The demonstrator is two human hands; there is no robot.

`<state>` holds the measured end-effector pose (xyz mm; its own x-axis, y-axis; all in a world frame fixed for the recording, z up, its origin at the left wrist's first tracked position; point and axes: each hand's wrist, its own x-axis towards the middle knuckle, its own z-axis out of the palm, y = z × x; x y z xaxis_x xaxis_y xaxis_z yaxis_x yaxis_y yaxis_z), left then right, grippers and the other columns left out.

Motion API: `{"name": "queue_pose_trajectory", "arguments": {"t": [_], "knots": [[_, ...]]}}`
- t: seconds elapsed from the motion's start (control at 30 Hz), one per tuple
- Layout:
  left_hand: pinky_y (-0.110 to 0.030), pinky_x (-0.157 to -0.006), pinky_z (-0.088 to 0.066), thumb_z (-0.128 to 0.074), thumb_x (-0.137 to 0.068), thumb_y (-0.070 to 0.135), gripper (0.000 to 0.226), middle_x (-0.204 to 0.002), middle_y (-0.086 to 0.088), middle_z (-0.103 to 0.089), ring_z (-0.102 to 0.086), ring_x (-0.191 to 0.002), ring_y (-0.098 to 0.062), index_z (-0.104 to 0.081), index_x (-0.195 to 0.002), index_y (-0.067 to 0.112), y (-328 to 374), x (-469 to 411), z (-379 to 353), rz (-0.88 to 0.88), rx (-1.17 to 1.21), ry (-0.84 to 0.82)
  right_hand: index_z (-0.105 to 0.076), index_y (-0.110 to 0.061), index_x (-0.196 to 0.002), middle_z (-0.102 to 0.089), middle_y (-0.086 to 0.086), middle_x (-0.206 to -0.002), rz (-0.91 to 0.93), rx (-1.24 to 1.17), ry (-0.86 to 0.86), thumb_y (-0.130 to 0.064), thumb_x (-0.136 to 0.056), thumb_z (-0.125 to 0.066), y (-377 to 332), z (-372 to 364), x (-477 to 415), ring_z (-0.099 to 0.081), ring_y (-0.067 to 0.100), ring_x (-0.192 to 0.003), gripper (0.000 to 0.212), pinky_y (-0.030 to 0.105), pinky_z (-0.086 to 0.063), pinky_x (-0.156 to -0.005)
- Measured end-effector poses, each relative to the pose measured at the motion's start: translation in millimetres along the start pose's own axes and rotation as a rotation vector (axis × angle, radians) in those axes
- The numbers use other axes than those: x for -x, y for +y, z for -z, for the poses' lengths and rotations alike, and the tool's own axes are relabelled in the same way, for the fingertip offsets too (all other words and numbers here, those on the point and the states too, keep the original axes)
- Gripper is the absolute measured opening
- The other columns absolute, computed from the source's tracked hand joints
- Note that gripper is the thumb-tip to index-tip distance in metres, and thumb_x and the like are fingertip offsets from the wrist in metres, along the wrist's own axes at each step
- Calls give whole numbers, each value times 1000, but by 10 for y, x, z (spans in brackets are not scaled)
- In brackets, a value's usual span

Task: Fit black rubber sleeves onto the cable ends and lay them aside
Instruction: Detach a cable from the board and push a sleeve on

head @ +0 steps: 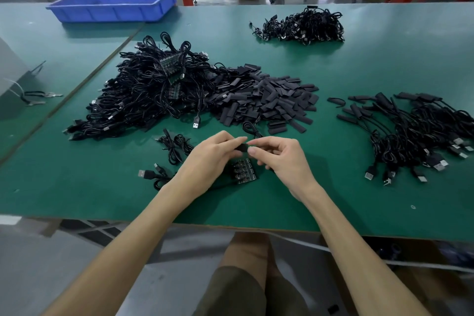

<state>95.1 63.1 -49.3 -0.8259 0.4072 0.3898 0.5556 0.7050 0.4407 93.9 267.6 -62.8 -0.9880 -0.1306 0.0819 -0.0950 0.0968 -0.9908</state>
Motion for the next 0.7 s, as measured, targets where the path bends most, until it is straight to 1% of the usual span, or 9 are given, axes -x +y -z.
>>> {"name": "queue_pose_trajectory", "arguments": {"t": [0.07,0.17,0.23,0.3,0.4,0.43,0.57,0.63,0.7], "knots": [[-42,-74,-56,-63,-98,4,35,-104,-2,-64,-64,-85,-14,-67,-131,11,-23,9,-1,-25,25,21,-82,-24,-103,-78,2,-82,21,-19,-24,-14,-96,-72,1,2,4,-65,5,-70,15,18,-49,-62],[-37,-73,-57,-62,-96,-5,32,-101,-3,-64,-58,-87,13,-69,-125,7,-81,12,-13,-43,50,41,-81,-23,-108,-77,-3,-81,38,-15,-32,-12,-100,-66,0,19,10,-66,5,-75,20,18,-50,-67],[-34,-72,-57,-63,-96,-5,31,-101,-1,-64,-55,-89,20,-70,-123,7,-115,18,-39,-46,58,42,-80,-20,-106,-78,-3,-81,41,10,-24,-10,-99,-68,4,13,12,-67,7,-73,17,21,-52,-67],[-29,-70,-55,-65,-95,-4,30,-99,1,-63,-55,-88,20,-71,-121,9,-124,16,-58,-54,54,54,-78,-16,-102,-78,-1,-81,39,12,3,-9,-96,-72,2,0,9,-68,9,-69,12,23,-54,-66],[-11,-69,-47,-66,-95,-3,27,-97,3,-62,-53,-86,22,-72,-118,9,-107,8,-65,-65,30,60,-76,-15,-94,-77,4,-80,40,10,71,-12,-90,-79,-15,-9,11,-68,11,-67,6,26,-55,-63],[-8,-69,-44,-66,-95,-3,26,-97,3,-62,-53,-86,23,-72,-118,9,-104,6,-65,-64,26,55,-75,-15,-92,-77,5,-79,42,13,99,-15,-88,-81,-15,-9,14,-68,13,-66,7,27,-55,-62],[-8,-67,-40,-65,-96,-3,25,-95,2,-60,-51,-85,25,-72,-117,9,-75,17,-50,-51,10,18,-74,-19,-82,-75,6,-77,47,70,126,-25,-85,-84,3,11,24,-66,23,-69,13,34,-55,-64],[-7,-69,-40,-64,-96,-2,26,-96,2,-60,-52,-85,24,-71,-118,9,-57,17,-38,-51,20,-1,-75,-19,-81,-76,6,-78,38,33,86,-24,-85,-85,7,19,19,-66,16,-68,11,30,-52,-61],[-12,-70,-44,-65,-96,-1,28,-97,2,-61,-55,-82,13,-71,-121,10,-35,10,-27,-44,27,-13,-77,-16,-85,-77,6,-79,39,-12,45,-19,-86,-84,5,20,16,-66,11,-69,7,24,-49,-60]]}}
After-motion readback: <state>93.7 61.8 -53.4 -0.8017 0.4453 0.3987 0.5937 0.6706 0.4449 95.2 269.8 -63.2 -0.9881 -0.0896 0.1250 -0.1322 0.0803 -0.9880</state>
